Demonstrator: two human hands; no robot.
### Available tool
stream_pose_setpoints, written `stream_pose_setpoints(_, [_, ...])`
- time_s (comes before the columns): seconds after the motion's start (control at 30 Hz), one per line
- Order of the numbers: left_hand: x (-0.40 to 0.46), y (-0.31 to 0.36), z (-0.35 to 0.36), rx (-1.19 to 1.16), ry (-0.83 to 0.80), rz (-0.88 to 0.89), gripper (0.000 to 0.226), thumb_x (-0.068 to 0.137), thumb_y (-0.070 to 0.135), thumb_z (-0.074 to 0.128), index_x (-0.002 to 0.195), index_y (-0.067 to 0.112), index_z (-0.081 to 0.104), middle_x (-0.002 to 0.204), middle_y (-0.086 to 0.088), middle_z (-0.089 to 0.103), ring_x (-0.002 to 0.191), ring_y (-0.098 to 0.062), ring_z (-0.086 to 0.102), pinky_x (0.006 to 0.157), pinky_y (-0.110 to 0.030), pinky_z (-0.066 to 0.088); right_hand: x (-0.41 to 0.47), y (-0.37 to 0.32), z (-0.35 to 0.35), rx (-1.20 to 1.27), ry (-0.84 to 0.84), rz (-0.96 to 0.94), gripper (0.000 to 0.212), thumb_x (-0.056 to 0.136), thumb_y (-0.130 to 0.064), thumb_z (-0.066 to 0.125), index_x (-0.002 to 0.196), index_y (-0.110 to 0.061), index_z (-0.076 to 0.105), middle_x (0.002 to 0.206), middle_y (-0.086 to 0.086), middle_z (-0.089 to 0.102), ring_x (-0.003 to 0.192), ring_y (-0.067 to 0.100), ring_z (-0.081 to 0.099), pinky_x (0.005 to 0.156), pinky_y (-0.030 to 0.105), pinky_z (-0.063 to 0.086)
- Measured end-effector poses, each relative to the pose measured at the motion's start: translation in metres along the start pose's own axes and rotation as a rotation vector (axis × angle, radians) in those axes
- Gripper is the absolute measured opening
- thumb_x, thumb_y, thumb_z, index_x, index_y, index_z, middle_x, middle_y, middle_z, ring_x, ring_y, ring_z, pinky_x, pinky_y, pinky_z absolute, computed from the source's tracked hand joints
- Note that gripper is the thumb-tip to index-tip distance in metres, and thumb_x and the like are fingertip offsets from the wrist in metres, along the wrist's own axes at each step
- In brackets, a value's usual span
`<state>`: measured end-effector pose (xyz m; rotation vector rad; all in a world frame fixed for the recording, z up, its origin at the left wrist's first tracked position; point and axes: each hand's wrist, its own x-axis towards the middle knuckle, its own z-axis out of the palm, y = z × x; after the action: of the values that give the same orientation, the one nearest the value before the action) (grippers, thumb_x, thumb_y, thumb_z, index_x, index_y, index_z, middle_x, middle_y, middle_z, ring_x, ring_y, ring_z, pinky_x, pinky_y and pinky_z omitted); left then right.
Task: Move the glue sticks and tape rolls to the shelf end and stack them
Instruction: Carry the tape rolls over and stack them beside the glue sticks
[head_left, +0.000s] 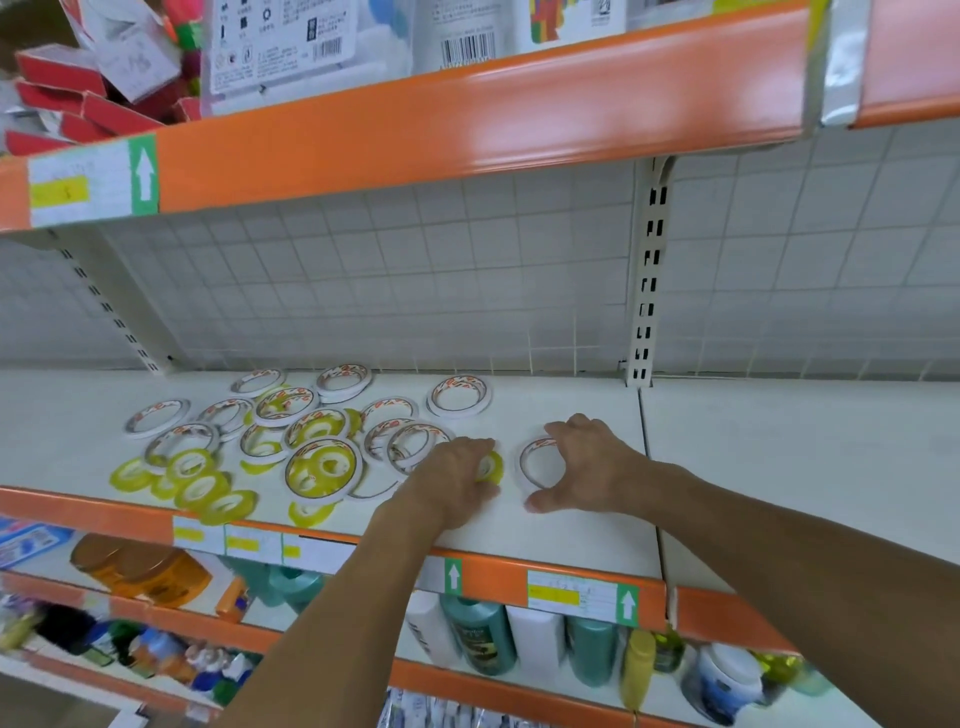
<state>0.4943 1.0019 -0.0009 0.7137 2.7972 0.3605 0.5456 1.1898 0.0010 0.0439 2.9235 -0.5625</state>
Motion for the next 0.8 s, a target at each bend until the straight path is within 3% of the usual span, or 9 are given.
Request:
stream_pose_setpoints(0.23, [-0.002, 0.016, 0.003, 0.040, 0.057, 0.009, 0.058, 0.094, 0.029, 0.063, 0.146, 0.018, 0.040, 0.137, -0.011, 0.045, 0.129, -0.026, 0.045, 0.104, -0.033, 0.037, -0.024, 0.025, -0.007, -0.050, 0.026, 0.029, 0.101, 0.068, -0.072, 0.073, 0.143, -0.014, 0.039, 0.132, 0.008, 0.040, 0.125, 0.026, 0.036, 0.105, 0.038, 0.039])
stream_pose_setpoints(0.4, [0.001, 0.050, 0.004, 0.052, 0.028, 0.077, 0.067, 0.087, 0.037, 0.070, 0.145, 0.019, 0.041, 0.137, -0.006, 0.046, 0.130, -0.022, 0.042, 0.103, -0.028, 0.032, -0.046, 0.045, -0.019, -0.043, 0.046, 0.102, 0.094, 0.071, -0.070, 0.072, 0.140, -0.015, 0.041, 0.130, 0.008, 0.039, 0.123, 0.026, 0.037, 0.102, 0.037, 0.041])
stream_pose_setpoints(0.57, [0.006, 0.085, 0.011, 0.084, -0.004, 0.135, 0.058, 0.084, 0.039, 0.072, 0.135, 0.017, 0.053, 0.131, -0.006, 0.052, 0.123, -0.023, 0.047, 0.098, -0.027, 0.037, -0.074, 0.069, -0.029, -0.033, 0.076, 0.189, 0.097, 0.070, -0.074, 0.071, 0.141, -0.016, 0.042, 0.130, 0.008, 0.040, 0.123, 0.026, 0.037, 0.101, 0.036, 0.040])
stream_pose_setpoints(0.8, [0.015, 0.145, 0.025, 0.066, -0.033, 0.309, 0.056, 0.085, 0.038, 0.072, 0.134, 0.019, 0.054, 0.126, -0.006, 0.053, 0.118, -0.023, 0.051, 0.096, -0.029, 0.042, -0.119, 0.107, -0.041, -0.007, 0.124, 0.336, 0.098, 0.067, -0.075, 0.072, 0.141, -0.017, 0.043, 0.132, 0.009, 0.040, 0.123, 0.027, 0.038, 0.102, 0.035, 0.039])
